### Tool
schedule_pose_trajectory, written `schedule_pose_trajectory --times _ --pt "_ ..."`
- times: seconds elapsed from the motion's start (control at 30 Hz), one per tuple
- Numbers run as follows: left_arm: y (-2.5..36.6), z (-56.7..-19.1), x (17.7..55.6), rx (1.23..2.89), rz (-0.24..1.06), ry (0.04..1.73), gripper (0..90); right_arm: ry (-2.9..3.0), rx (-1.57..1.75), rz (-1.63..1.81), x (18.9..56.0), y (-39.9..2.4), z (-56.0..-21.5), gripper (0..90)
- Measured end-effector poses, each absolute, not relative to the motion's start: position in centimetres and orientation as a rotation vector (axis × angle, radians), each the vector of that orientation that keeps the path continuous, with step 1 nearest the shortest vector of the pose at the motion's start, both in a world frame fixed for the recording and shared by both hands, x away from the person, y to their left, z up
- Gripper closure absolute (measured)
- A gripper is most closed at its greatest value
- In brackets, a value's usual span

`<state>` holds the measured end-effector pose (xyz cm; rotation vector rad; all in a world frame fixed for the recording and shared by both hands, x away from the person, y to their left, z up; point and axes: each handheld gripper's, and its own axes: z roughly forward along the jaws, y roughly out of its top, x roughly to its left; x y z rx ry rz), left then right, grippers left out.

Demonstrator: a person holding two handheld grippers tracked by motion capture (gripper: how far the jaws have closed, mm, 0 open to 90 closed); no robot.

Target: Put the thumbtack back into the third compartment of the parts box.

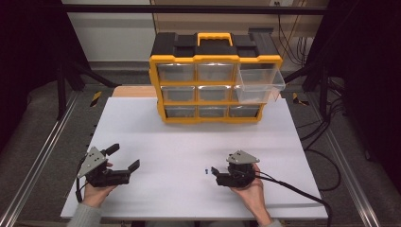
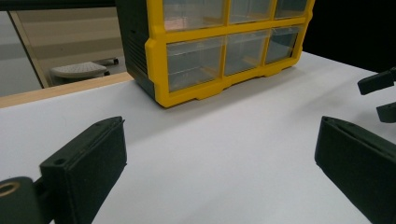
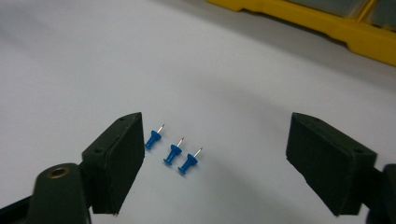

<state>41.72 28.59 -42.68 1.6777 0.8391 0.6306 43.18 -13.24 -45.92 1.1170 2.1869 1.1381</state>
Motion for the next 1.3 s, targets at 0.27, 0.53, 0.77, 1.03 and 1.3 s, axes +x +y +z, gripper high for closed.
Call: schedule_pose_trajectory --times 0.27,0.53,0.77,1.03,1.3 --pt "28.6 -42.7 41.7 1.678 0.629 0.840 1.8 2.220 1.139 1.101 43.5 -12.8 -46.8 31.8" --pt "28.6 -42.7 41.7 1.679 0.629 0.839 1.8 2.273 1.133 1.086 43.7 -12.6 -47.5 44.3" --pt "28.6 -42.7 41.8 1.680 0.629 0.839 1.8 2.311 1.175 1.085 44.0 -12.3 -47.9 54.8" --pt "28.5 -42.7 41.8 1.683 0.630 0.839 1.8 2.321 1.160 1.084 44.1 -12.2 -48.1 64.9" --pt "28.6 -42.7 41.8 1.682 0.631 0.839 1.9 2.334 1.164 1.068 44.1 -11.9 -48.2 74.0"
